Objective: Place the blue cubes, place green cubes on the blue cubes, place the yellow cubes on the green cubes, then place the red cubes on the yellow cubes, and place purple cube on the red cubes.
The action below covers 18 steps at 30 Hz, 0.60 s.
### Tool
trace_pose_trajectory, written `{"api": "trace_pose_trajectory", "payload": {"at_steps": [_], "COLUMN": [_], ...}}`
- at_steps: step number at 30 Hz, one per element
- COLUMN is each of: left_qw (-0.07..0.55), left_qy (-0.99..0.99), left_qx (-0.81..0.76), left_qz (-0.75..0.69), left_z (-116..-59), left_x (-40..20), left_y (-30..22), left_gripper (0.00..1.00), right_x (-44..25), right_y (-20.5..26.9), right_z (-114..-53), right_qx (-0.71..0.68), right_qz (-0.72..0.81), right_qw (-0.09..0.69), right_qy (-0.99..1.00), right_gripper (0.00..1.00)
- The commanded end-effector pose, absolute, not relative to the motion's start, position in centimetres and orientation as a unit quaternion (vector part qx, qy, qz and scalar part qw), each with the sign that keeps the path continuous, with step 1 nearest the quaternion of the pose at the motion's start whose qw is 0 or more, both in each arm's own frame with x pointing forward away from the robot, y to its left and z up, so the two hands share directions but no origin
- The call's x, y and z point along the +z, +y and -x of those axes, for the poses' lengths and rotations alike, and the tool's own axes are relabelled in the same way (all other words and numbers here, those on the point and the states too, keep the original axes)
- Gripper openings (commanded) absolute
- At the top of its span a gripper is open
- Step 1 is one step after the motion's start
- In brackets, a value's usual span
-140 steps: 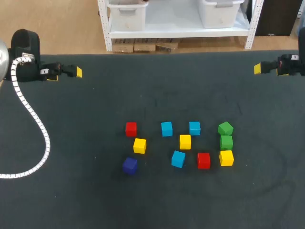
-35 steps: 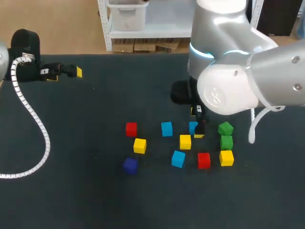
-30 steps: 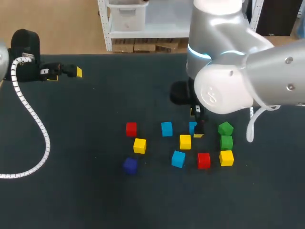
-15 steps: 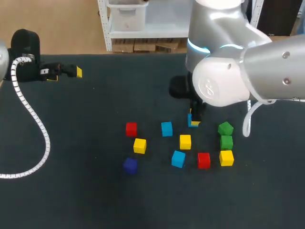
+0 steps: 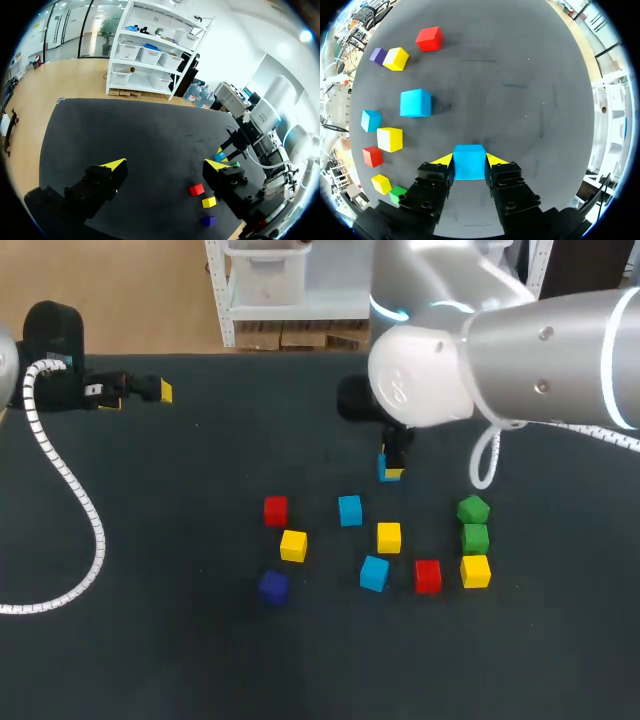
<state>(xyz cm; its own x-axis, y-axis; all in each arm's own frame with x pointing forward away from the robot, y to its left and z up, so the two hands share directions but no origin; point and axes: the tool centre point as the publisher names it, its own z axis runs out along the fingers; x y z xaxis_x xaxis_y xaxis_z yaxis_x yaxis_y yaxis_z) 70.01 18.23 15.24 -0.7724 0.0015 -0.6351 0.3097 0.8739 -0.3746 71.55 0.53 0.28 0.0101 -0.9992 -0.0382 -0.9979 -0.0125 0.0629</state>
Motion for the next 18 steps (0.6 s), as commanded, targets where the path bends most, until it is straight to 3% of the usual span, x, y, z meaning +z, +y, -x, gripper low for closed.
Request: {"api": "trace_pose_trajectory", "payload": {"at_steps": [1, 14, 17, 18], "left_qw": [0.329, 0.329, 0.329, 0.329], "left_qy": [0.909, 0.909, 0.909, 0.909], "left_qx": [-0.241, -0.241, -0.241, -0.241], "left_qz": [-0.088, -0.088, -0.088, -0.088], "left_z": [-70.0, -70.0, -70.0, -70.0], "left_x": [15.1, 15.1, 15.1, 15.1], "left_y": [18.4, 18.4, 18.4, 18.4], "left_gripper": [1.00, 1.00, 1.00, 1.00], "right_x": [-0.1, -0.3, -0.3, -0.3], "right_y": [0.6, -0.1, -0.1, -0.2], "right_z": [-72.9, -73.9, -73.9, -73.8], "right_qx": [-0.051, -0.060, -0.059, -0.059], "right_qz": [-0.706, -0.701, -0.703, -0.704], "right_qw": [0.023, 0.021, 0.020, 0.020], "right_qy": [-0.706, -0.710, -0.708, -0.707], "right_gripper": [0.00, 0.01, 0.18, 0.35]}}
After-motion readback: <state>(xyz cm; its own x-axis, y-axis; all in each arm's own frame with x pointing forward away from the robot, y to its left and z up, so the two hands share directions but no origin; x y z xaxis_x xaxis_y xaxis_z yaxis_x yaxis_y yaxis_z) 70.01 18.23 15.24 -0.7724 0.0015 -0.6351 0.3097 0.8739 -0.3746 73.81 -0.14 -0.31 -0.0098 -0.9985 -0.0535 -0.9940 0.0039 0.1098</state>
